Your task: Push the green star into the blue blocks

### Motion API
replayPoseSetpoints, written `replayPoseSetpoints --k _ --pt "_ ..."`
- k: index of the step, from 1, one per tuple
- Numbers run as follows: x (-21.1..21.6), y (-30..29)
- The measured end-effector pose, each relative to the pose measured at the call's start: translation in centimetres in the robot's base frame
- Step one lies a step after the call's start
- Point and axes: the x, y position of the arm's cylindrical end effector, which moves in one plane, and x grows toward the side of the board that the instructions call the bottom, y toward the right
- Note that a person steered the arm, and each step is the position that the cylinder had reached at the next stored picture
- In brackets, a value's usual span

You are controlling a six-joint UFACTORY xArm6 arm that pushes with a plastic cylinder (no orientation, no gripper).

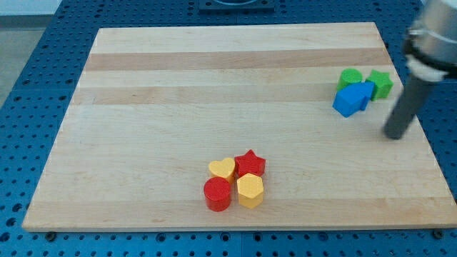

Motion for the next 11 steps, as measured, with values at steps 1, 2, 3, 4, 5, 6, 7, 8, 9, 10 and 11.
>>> replayPoseSetpoints --k 1,2,3,4,5,6,7,8,9,10,11 --pt "-5.1 5.3" --pt "-8.4 6.2" --pt "-10.5 4.8" --pt "-11.3 3.1" --pt "-11.3 -0.7" --pt "-11.0 -3.0" --pt "-9.6 -4.4" --pt "-7.5 -6.4" --pt "-5.4 -7.6" --pt "-4.2 -9.8" --pt "-3.5 -12.7"
